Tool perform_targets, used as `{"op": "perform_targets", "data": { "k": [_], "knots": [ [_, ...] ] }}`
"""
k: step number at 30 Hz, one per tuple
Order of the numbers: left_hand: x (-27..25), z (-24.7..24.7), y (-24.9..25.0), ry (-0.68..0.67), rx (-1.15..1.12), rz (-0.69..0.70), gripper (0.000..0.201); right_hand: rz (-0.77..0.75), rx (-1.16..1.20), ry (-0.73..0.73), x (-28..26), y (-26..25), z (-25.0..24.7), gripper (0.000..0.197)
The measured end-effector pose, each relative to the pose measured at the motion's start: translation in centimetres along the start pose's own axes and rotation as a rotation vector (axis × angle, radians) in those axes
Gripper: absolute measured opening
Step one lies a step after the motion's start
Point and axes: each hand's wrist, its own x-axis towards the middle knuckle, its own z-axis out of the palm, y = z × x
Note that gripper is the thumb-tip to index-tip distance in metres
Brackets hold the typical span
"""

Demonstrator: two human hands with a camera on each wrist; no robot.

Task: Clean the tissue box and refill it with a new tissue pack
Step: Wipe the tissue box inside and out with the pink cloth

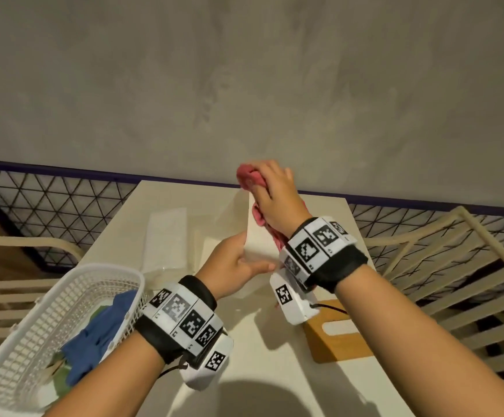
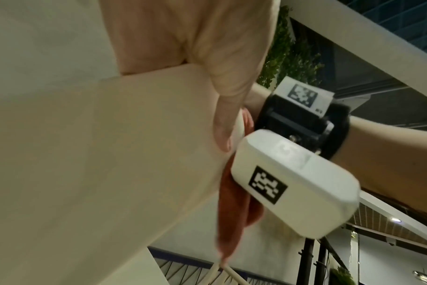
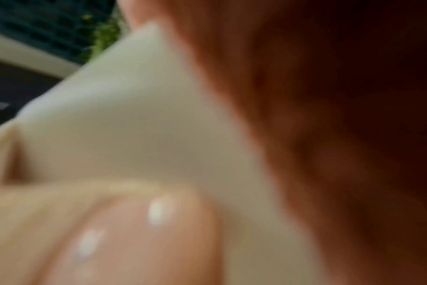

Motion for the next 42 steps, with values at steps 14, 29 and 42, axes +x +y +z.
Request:
{"op": "perform_targets", "data": {
  "k": [14,29,42],
  "knots": [
    [0.0,-0.9,0.0,-0.047,0.06,-0.061,0.035,0.029,-0.083,-0.048,-2.1,1.2,0.5,0.051],
    [0.9,-3.5,1.0,0.059,-0.211,-0.082,0.046,0.194,0.173,-0.04,-3.9,0.5,-0.1,0.041],
    [1.1,-2.9,1.6,0.099,-0.285,0.004,0.043,-0.19,0.022,-0.019,-5.3,-1.4,-0.7,0.04]
  ]
}}
